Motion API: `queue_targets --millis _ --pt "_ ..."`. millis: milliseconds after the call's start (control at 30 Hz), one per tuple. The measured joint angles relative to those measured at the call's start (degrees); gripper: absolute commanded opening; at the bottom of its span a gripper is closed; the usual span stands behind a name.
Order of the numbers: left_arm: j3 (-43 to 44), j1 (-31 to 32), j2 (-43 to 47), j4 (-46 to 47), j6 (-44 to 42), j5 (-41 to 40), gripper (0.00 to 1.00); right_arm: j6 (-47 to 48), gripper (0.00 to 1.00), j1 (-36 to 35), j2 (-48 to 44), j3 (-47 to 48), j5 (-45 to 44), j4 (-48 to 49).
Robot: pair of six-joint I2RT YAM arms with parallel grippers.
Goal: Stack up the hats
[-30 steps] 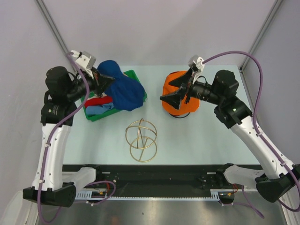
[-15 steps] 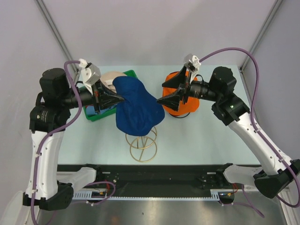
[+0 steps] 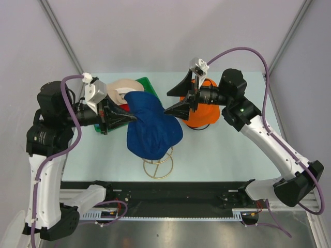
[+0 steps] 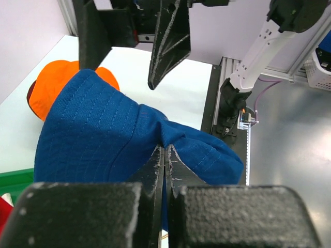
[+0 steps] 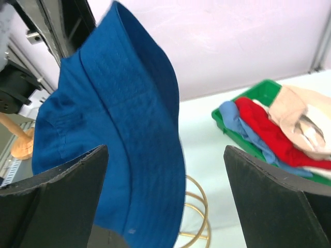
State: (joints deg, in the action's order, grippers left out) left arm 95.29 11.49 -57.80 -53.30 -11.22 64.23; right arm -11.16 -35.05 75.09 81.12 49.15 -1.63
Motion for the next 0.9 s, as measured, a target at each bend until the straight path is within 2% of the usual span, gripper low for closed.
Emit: queue_targets --millis 333,433,533,633,667,733,800,833,900 --pt "0.11 0.20 0.20 0.02 0.00 0.50 0.00 -4.44 1.00 -0.94 3.82 2.01 6.08 7.91" --pt "0.11 0.33 0.20 0.04 0.00 0.46 0.00 -4.48 0.96 -2.36 4.33 2.01 7.96 7.67" --pt "0.11 0.42 0.20 0.13 0.00 0.22 0.00 -4.46 0.83 -3.67 4.33 2.01 9.09 7.56" --pt "0.07 0.42 0.24 0.42 0.00 -0.55 0.00 -4.90 0.64 -4.28 4.15 1.75 9.88 8.09" --pt "-0.02 0.46 0.28 0.55 0.00 -0.76 0.00 -5.16 0.45 -4.33 3.87 1.33 9.92 8.33" --pt "-0.52 0.52 0.52 0.85 0.00 -1.27 0.00 -5.81 0.25 -4.52 3.02 0.22 9.99 8.79" --pt "-0.81 0.57 0.72 0.94 0.02 -2.32 0.00 -5.88 0.13 -4.81 1.99 -0.63 9.97 8.79" --pt "-0.87 0.57 0.76 1.07 0.02 -3.28 0.00 -6.10 0.01 -5.09 1.40 -0.92 9.84 8.72" --pt "-0.90 0.63 0.98 1.68 0.15 -5.73 0.00 -6.82 0.00 -5.92 -0.04 -1.22 8.92 8.52"
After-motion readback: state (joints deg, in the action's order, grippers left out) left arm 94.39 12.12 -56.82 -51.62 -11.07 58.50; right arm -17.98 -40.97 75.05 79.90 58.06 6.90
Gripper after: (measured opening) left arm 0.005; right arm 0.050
